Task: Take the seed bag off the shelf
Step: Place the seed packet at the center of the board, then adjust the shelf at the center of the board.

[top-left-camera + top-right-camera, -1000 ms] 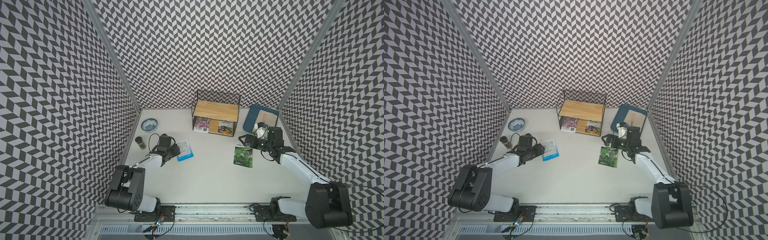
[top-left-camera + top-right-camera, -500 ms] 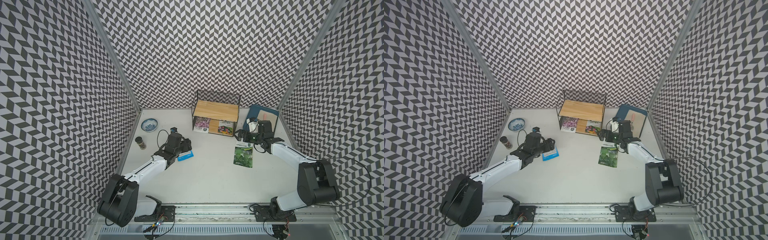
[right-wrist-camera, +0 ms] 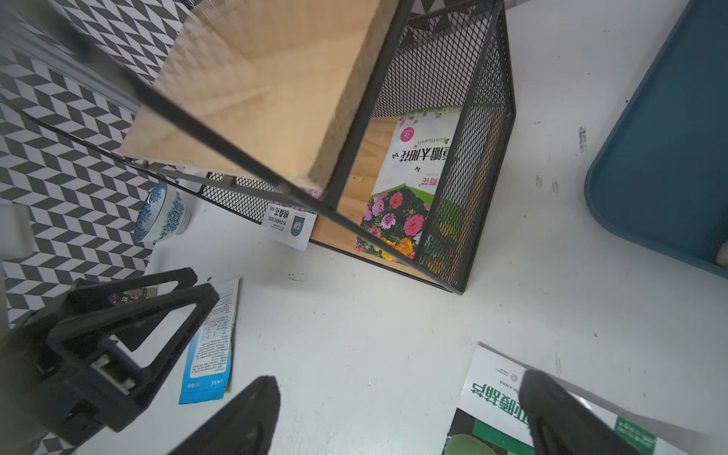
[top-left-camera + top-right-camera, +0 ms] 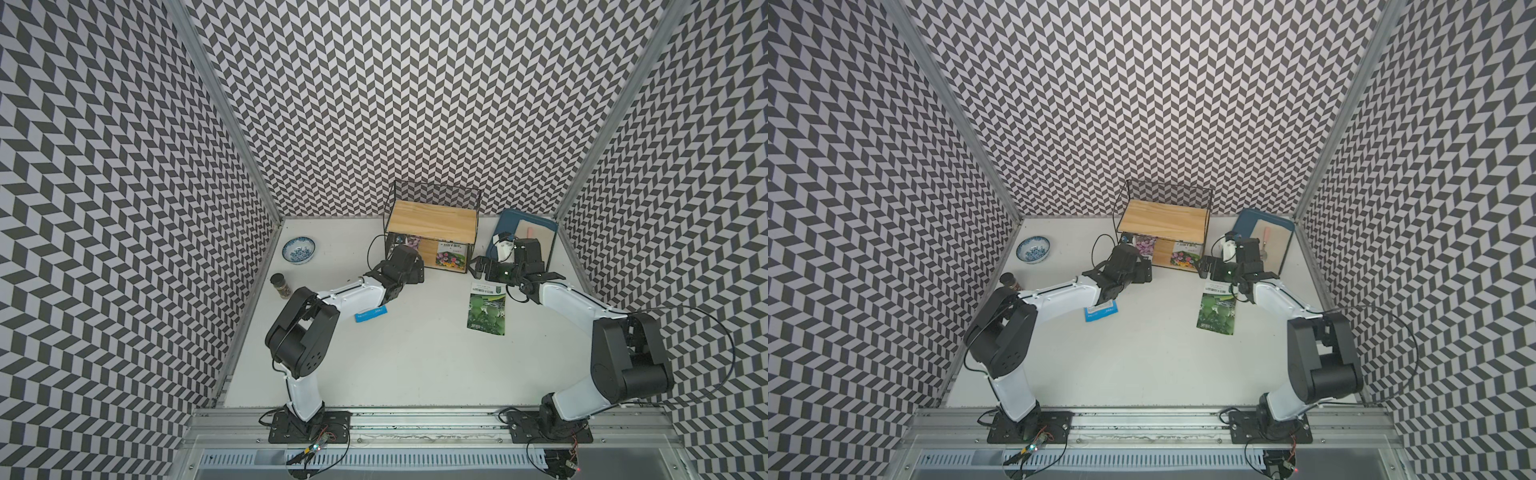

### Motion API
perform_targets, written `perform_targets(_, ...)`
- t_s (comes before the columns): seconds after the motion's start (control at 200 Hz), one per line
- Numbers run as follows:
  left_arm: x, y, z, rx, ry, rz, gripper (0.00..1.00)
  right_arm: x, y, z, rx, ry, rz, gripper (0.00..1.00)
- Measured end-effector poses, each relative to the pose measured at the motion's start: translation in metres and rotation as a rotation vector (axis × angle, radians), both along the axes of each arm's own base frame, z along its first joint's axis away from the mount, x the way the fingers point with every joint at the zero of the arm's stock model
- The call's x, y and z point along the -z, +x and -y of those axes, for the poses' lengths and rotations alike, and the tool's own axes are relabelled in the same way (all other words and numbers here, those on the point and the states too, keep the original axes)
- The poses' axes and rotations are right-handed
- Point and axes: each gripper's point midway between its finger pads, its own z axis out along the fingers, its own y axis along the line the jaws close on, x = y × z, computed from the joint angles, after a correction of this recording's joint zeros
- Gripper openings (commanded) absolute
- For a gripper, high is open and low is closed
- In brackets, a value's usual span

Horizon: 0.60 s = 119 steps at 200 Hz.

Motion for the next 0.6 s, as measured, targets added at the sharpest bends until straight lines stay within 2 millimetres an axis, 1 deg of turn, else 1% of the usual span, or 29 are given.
perform_targets(0.06,0.002,0.009,0.007,0.002,0.022,0.012,0.89,0.001,0.000,0.000,0.000,-0.001,-0.002,1.00)
perform_targets(0.125,0.009,0.016,0.012,0.001,0.051,0.016,0.89,0.002,-0.001,0.000,0.001,-0.001,-0.005,0.99)
perform_targets(0.305,0.042,0.029,0.015,-0.010,0.131,-0.004,0.91,0.007,-0.005,0.001,0.001,-0.003,-0.016,1.00)
perform_targets(0.361,0.049,0.033,0.016,-0.014,0.146,-0.010,0.93,0.008,-0.006,0.001,0.001,-0.004,-0.020,1.00)
perform_targets(0.381,0.052,0.034,0.016,-0.014,0.151,-0.012,0.96,0.009,-0.006,0.001,0.001,-0.004,-0.020,1.00)
perform_targets(0.406,0.054,0.036,0.016,-0.014,0.158,-0.015,0.97,0.009,-0.006,0.001,0.000,-0.004,-0.022,1.00)
perform_targets(0.511,0.061,0.042,0.020,-0.014,0.168,-0.024,0.97,0.012,-0.008,0.001,0.000,-0.005,-0.028,1.00)
perform_targets(0.596,0.060,0.047,0.023,-0.015,0.167,-0.024,0.97,0.013,-0.009,0.001,0.000,-0.005,-0.030,1.00)
